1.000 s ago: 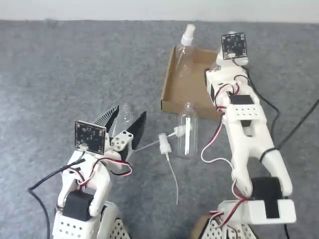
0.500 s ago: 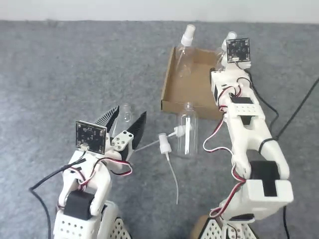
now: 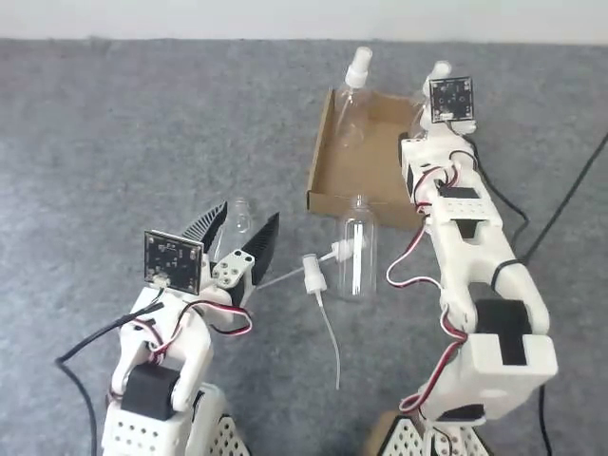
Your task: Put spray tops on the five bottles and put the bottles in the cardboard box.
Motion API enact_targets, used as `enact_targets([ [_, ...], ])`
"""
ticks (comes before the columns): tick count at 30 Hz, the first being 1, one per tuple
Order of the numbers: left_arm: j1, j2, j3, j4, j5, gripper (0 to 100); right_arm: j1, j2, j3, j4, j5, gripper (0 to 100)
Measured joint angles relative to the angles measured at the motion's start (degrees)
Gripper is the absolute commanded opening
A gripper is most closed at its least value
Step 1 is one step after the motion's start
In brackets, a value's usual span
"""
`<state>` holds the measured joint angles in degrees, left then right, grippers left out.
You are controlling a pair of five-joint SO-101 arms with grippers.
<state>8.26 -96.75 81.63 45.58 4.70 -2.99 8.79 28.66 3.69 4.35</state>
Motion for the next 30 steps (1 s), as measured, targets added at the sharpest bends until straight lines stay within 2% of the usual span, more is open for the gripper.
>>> enact_targets([
  [18, 0.0, 0.0, 0.0, 0.0, 0.0, 23, 0.0, 0.3, -0.2, -0.4, 0.0, 1.6],
  [25, 0.0, 0.0, 0.0, 0.0, 0.0, 23, 0.0, 0.3, -0.2, -0.4, 0.0, 18.3],
  [30, 0.0, 0.0, 0.0, 0.0, 0.0, 23, -0.1, 0.3, -0.2, -0.4, 0.0, 22.1],
])
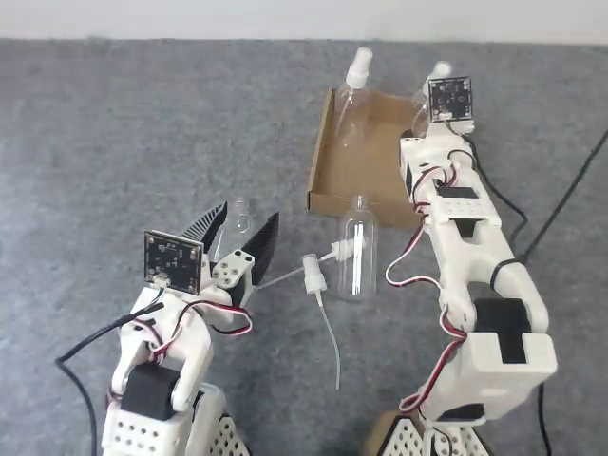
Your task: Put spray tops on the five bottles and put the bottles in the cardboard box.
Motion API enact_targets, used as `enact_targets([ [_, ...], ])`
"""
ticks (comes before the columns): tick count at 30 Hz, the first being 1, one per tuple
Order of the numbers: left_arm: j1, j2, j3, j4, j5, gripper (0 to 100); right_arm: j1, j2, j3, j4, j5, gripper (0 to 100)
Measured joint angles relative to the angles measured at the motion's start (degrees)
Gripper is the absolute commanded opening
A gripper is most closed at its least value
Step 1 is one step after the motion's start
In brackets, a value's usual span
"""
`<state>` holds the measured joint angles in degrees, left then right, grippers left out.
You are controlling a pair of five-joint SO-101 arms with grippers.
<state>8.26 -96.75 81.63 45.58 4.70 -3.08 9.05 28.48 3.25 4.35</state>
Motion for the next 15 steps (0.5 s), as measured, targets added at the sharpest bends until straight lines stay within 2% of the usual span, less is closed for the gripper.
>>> enact_targets([
  [15, 0.0, 0.0, 0.0, 0.0, 0.0, 23, -0.8, 0.0, 0.0, 0.0, 0.0, 22.5],
])
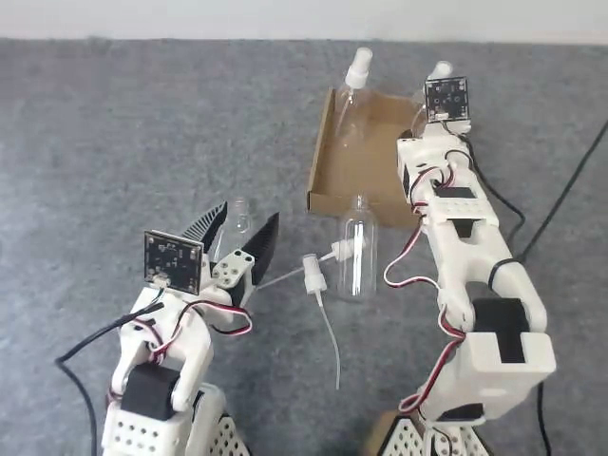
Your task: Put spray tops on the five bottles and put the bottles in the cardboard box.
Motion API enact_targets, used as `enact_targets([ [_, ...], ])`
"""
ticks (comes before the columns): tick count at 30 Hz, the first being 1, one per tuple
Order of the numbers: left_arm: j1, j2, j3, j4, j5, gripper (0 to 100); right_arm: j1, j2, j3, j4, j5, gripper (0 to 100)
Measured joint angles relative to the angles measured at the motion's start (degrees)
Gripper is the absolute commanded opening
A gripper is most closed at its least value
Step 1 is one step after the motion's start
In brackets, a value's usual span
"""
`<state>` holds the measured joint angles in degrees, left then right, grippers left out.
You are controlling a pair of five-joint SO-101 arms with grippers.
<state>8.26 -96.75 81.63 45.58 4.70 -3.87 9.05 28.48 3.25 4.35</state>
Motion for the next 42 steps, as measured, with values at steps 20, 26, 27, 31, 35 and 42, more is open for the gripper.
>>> enact_targets([
  [20, -2.1, 0.0, 0.0, 0.0, 0.0, 23, -0.1, 0.0, -0.9, 0.0, 4.3, 24.2],
  [26, -2.1, 0.0, 0.0, 0.0, 0.0, 23, -0.1, 0.0, -0.9, 0.4, 4.3, 37.2],
  [27, -2.1, 0.0, 0.0, 0.0, 0.0, 23, -0.1, 0.0, -0.9, 1.3, 4.3, 37.4],
  [31, -2.1, 0.0, 0.0, 0.0, 0.0, 23, -0.3, -0.5, -0.9, 3.8, 4.3, 37.4],
  [35, -2.1, 0.0, 0.0, 0.0, 0.0, 23, -0.3, -2.8, -0.9, 4.0, 4.3, 37.4],
  [42, -2.1, 0.0, 0.0, 0.0, 0.0, 23, 0.0, -8.6, -6.1, 7.7, 4.3, 37.4],
])
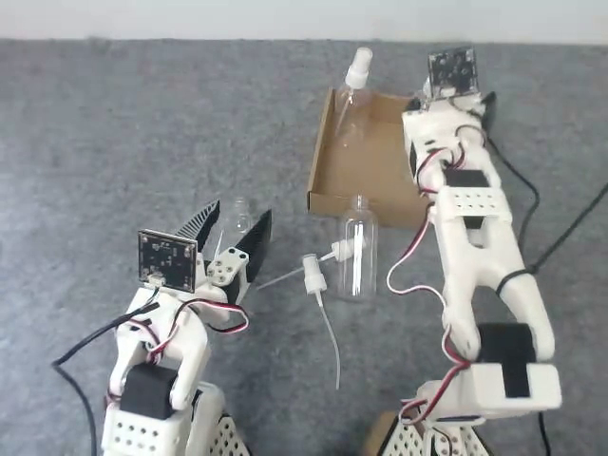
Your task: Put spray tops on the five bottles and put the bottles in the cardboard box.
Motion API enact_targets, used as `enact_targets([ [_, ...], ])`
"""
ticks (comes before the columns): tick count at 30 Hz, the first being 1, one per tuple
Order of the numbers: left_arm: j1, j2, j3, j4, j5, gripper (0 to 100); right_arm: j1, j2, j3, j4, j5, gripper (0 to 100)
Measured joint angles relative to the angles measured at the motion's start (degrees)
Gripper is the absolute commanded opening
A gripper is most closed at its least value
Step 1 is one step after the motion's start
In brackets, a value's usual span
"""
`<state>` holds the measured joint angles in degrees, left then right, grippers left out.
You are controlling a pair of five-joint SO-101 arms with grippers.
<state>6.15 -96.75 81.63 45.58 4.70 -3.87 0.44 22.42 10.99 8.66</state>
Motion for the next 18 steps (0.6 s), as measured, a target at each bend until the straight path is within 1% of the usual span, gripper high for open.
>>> enact_targets([
  [6, 0.0, 0.0, 0.0, 0.0, 0.0, 23, -0.2, -7.8, -6.2, 14.0, 0.0, 37.4],
  [9, 0.0, 0.0, 0.0, 0.0, 0.0, 23, -2.2, -12.9, -7.3, 22.7, 0.0, 37.4],
  [12, 0.0, 0.0, 0.0, 0.0, 0.0, 23, -6.2, -18.5, -7.4, 31.6, 0.0, 37.4],
  [18, 0.0, 0.0, 0.0, 0.0, 0.0, 23, -16.8, -25.8, -7.4, 49.2, 0.0, 37.4],
])
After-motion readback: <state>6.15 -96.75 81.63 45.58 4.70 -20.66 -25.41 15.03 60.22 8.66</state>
